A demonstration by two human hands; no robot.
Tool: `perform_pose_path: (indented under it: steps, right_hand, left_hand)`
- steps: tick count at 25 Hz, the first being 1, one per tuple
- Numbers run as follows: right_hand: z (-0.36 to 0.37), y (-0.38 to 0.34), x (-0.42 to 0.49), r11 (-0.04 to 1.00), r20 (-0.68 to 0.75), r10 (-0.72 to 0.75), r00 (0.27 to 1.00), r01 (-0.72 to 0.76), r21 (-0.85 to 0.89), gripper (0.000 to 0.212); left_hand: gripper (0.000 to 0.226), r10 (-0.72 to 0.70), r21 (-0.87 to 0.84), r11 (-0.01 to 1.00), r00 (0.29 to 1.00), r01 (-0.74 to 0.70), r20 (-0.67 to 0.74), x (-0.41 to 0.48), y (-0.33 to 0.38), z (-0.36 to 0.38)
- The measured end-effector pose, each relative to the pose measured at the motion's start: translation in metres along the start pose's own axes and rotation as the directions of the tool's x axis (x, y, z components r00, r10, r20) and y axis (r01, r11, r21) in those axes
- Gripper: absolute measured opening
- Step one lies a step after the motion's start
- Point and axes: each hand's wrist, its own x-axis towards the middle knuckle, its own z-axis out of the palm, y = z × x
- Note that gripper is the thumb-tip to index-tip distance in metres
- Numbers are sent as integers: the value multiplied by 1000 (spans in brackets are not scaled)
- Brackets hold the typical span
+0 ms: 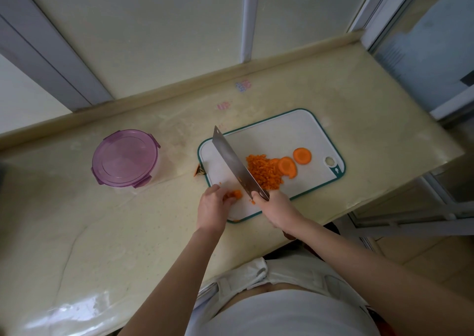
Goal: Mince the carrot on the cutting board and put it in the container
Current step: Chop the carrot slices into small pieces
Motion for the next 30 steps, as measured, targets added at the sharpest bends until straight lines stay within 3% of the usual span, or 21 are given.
perform_pose_path:
  steps: [5,11,18,30]
  right_hand:
    - [4,-4,-7,1000,1,-24,1000,24,-12,37]
    - [8,-7,-9,996,22,-26,999,28,-87,39]
    - [12,-8,-12,986,34,-29,999,34,-165,51]
    - [21,-8,-4,969,25,-14,1000,19,-245,51]
  left_hand:
    - [33,42,15,999,997,-41,-63,-5,0,-2]
    - [11,35,134,991,995,-22,-94,-6,-4,1]
    - [10,-36,85,996,999,38,-24,-2,3,2]
    - [10,-48,139,989,999,48,-1,4,4,3]
